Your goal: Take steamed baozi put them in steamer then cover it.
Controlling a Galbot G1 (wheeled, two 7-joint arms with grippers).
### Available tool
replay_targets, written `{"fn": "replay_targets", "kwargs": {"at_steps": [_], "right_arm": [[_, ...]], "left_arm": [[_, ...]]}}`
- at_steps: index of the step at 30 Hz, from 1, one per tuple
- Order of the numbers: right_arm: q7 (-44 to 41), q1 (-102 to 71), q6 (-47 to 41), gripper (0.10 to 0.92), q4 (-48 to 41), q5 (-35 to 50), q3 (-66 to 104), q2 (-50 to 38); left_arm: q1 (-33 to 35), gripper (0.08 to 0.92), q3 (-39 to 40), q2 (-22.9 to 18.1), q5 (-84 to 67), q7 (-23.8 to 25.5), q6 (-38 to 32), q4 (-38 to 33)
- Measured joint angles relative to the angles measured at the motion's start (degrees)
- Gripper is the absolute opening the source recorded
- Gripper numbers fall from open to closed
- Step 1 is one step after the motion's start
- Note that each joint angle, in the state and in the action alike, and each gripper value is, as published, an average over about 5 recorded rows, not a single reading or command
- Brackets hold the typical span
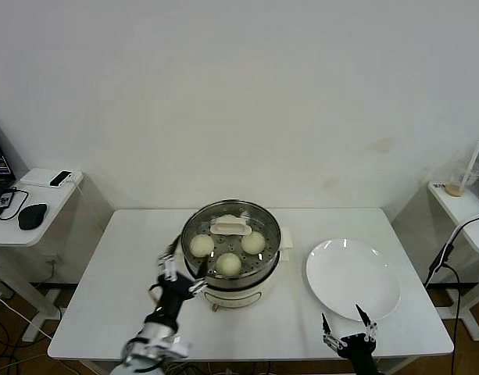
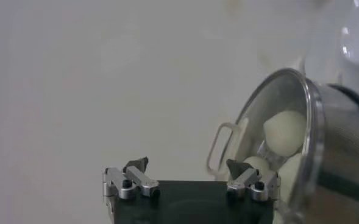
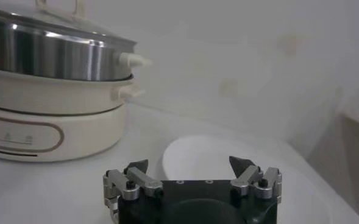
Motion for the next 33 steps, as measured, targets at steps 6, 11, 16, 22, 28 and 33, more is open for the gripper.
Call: {"fn": "replay_targets", "kwargs": {"at_steps": [6,11,16,22,28,33], "right_arm": [[0.8,-1.0,0.2,0.823,1.0,4.0,-1.5,-4.0],[2.5,-1.3,0.2,0.823,1.1,8.2,-3.4,-8.2],[4.5,-2.6,-0.4,0.823,2.0,11.7,-5.1,-11.9],[6.5,-3.9,-1.9,0.823,3.8,13.9,-6.0,-14.1],[8.6,-5.2,-4.0,0.823,6.0,14.5,-6.4,-15.6],[9.9,-6.0,-5.0,0.823,7.3,14.7,-6.5,-16.0]], "left_arm": [[7.1,0.823,-4.7,-1.0,-20.1,-4.0,-4.1,-0.9],[10.8,0.823,-6.8,-2.0,-31.3,-6.0,-7.2,0.1],[14.0,0.823,-8.9,-2.3,-37.8,-7.1,-8.5,0.6],[17.1,0.823,-10.7,-2.2,-41.8,-7.4,-9.2,0.8],[18.6,0.823,-11.5,-2.5,-43.9,-7.7,-8.9,0.2],[19.4,0.823,-12.2,-2.5,-44.4,-7.6,-8.4,0.1]]}}
